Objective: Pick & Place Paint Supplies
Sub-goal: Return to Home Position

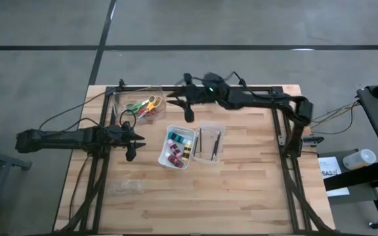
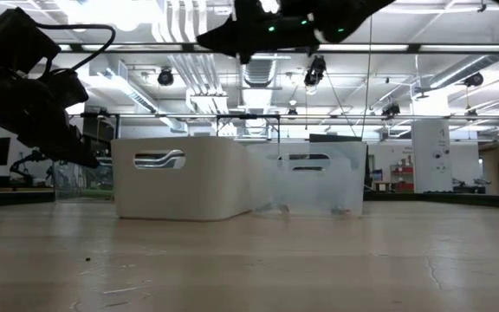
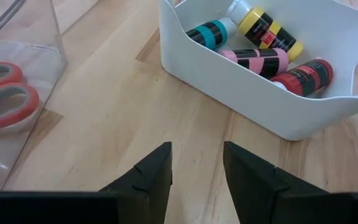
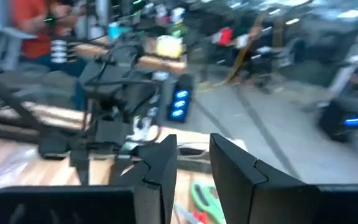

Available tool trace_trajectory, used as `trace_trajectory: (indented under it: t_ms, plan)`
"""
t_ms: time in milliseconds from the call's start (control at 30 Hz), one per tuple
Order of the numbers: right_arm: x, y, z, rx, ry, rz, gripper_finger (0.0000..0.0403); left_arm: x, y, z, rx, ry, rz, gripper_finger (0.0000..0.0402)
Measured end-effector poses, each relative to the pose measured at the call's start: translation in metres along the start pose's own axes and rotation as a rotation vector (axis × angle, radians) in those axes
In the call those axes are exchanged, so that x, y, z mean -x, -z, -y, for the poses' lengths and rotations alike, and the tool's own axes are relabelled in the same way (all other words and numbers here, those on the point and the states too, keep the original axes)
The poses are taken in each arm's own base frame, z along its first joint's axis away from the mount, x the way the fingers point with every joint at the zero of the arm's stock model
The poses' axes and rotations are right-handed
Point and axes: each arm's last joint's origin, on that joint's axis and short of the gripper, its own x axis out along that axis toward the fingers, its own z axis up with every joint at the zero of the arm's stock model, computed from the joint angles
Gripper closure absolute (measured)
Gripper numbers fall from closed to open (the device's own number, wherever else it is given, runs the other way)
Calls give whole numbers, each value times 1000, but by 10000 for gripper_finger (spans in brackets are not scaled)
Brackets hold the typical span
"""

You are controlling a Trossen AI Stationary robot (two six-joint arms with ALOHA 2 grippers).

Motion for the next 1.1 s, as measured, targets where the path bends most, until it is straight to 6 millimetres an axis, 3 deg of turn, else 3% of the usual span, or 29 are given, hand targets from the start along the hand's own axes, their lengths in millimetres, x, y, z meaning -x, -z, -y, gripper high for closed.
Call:
trace_trajectory:
  t_ms: [133, 333, 533, 767, 1100]
  plan:
    - [29, 13, -34, 17, 125, 34, 310, 0, 0, 0, 0, 0, 0, 251]
    - [86, 39, -77, -1, 121, 141, 310, 0, 0, 0, 0, 0, 1, 251]
    - [138, 69, -92, -192, 208, 73, 310, 0, 0, 0, 0, 0, 1, 251]
    - [188, 90, -109, -198, 217, 72, 310, 0, 0, 0, 0, 0, 1, 251]
    - [246, 120, -125, -196, 287, 124, 310, 0, 0, 0, 0, 0, 1, 252]
